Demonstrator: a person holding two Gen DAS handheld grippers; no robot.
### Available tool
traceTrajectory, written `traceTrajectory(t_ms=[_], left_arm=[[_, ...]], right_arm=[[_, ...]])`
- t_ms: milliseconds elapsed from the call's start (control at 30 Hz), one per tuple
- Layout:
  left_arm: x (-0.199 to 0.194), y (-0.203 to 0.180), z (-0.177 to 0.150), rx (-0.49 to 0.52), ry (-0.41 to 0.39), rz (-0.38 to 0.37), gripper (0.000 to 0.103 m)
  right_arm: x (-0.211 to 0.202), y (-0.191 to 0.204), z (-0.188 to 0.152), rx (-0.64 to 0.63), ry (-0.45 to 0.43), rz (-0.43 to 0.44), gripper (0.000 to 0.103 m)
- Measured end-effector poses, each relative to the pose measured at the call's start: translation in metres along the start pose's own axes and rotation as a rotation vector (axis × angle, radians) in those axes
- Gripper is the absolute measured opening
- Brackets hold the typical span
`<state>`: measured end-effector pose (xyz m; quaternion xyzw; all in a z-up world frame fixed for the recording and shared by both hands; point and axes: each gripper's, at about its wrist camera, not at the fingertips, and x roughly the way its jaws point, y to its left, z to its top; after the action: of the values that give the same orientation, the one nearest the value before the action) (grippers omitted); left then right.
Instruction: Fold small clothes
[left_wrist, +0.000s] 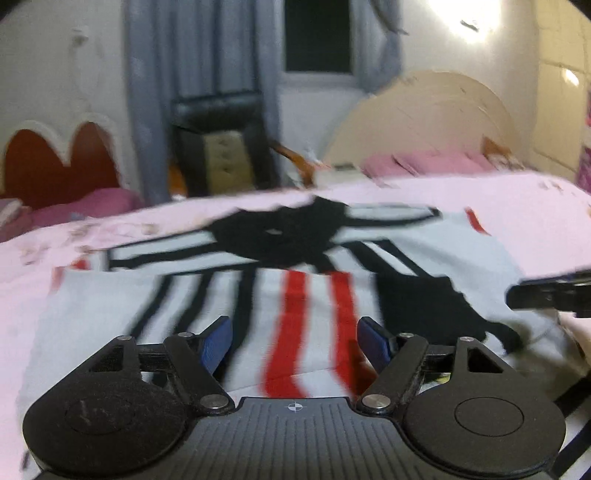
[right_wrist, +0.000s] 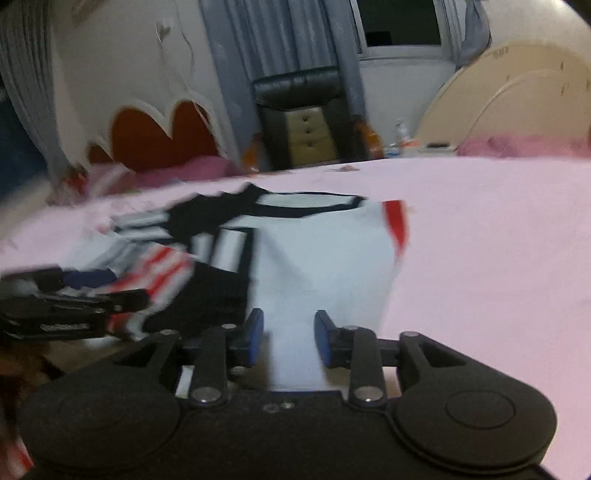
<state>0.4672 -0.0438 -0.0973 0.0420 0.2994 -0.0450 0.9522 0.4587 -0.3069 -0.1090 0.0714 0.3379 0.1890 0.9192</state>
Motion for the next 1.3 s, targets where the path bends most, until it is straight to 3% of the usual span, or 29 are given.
traceTrajectory(t_ms=[100, 200, 267, 333, 367, 533, 733, 800, 833, 933, 1033, 1100, 1167, 1300], left_arm=[[-0.008, 0.031, -0.006, -0.059, -0.005, 0.103, 0.074], [-0.01, 0.062, -0.015, -0.117, 0.044, 0.18, 0.074], [-0.008, 0.076, -0.022, -0.138, 0.081, 0.19, 0.074], [-0.01, 0.086, -0.031, -0.182, 0.077, 0.175, 0.074], [-0.011, 0.09, -0.032, -0.198, 0.075, 0.168, 0.074], [-0.012, 0.09, -0.037, -0.149, 0.072, 0.169, 0.074], [-0.015, 0.084, -0.028, -0.138, 0.095, 0.188, 0.075], [-0.024, 0.068, -0.022, -0.101, 0.066, 0.155, 0.075], [-0.026, 0.06, -0.022, -0.089, 0.057, 0.135, 0.075], [-0.017, 0.033, -0.027, -0.056, 0.055, 0.073, 0.075], [-0.009, 0.022, -0.031, -0.084, 0.036, 0.085, 0.075], [-0.009, 0.026, -0.033, -0.109, 0.032, 0.073, 0.078], [-0.014, 0.034, -0.035, -0.095, 0.036, 0.071, 0.078], [-0.025, 0.071, -0.048, -0.132, 0.062, 0.132, 0.078]], right_arm=[[0.011, 0.0, 0.006, 0.11, 0.024, 0.093, 0.041], [0.038, 0.003, 0.009, 0.153, 0.083, 0.147, 0.04], [0.048, 0.012, 0.005, 0.141, 0.086, 0.169, 0.037], [0.054, 0.02, 0.004, 0.097, 0.078, 0.155, 0.023], [0.055, 0.022, 0.005, 0.085, 0.079, 0.152, 0.009], [0.022, 0.024, -0.006, 0.008, 0.051, 0.181, 0.007], [0.027, 0.019, -0.012, 0.009, 0.079, 0.146, 0.009], [0.016, 0.021, -0.009, 0.0, 0.032, 0.096, 0.023], [0.008, 0.023, -0.008, -0.013, -0.008, 0.08, 0.024], [0.001, 0.027, -0.004, -0.007, -0.043, 0.083, 0.024], [0.015, 0.041, -0.009, -0.058, 0.008, 0.114, 0.022], [0.026, 0.045, -0.016, -0.1, 0.052, 0.078, 0.017], [0.022, 0.04, -0.019, -0.086, 0.043, 0.06, 0.017], [0.005, 0.021, -0.018, -0.064, 0.054, -0.051, 0.017]])
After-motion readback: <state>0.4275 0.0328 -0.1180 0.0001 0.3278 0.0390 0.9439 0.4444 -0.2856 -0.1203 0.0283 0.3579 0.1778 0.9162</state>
